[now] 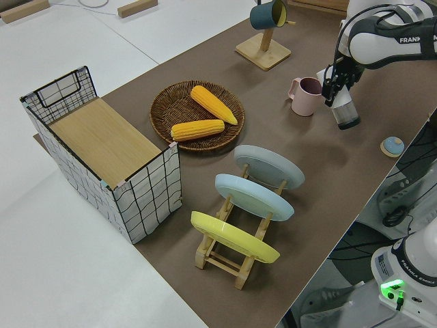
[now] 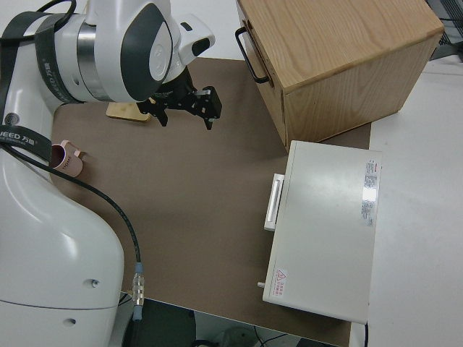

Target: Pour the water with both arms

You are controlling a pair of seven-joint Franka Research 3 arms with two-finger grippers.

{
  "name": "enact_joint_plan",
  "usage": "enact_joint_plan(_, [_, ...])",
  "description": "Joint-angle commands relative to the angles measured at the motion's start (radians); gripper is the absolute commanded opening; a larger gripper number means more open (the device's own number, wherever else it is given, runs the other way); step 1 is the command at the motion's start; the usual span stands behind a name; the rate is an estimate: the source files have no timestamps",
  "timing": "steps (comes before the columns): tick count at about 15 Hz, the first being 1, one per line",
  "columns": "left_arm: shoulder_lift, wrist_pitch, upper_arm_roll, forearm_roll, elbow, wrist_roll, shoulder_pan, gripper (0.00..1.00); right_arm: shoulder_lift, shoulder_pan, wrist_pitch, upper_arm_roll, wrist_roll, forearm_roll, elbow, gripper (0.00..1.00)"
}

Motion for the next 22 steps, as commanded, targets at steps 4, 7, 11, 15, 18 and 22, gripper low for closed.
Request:
enact_joint_plan(4, [-0.004, -0.048, 0.001, 0.025, 0.039, -0.023, 0.001, 0.0, -0.011, -0.006, 0.002, 0.0, -0.024, 0.018, -0.006, 0.992])
enact_joint_plan(7, [-0.004, -0.069, 0.003, 0.025, 0.057, -0.025, 0.003, 0.0, -0.011, -0.006, 0.002, 0.0, -0.024, 0.018, -0.006, 0.992])
enact_joint_plan(11, [-0.002, -0.116, 0.004, 0.027, 0.085, -0.023, 0.004, 0.0, -0.011, -0.006, 0.002, 0.0, -0.024, 0.018, -0.006, 0.992])
enact_joint_plan(15, [-0.001, -0.144, 0.006, 0.047, 0.104, -0.026, 0.006, 0.0, -0.011, -0.006, 0.002, 0.0, -0.024, 0.018, -0.006, 0.992])
enact_joint_plan(18, [-0.002, -0.146, 0.007, 0.045, 0.104, -0.034, 0.004, 0.0, -0.011, -0.006, 0.002, 0.0, -0.024, 0.018, -0.004, 0.992])
enact_joint_plan(22, [-0.002, -0.155, 0.007, 0.045, 0.104, -0.043, 0.004, 0.0, -0.011, -0.006, 0.002, 0.0, -0.024, 0.018, -0.004, 0.992])
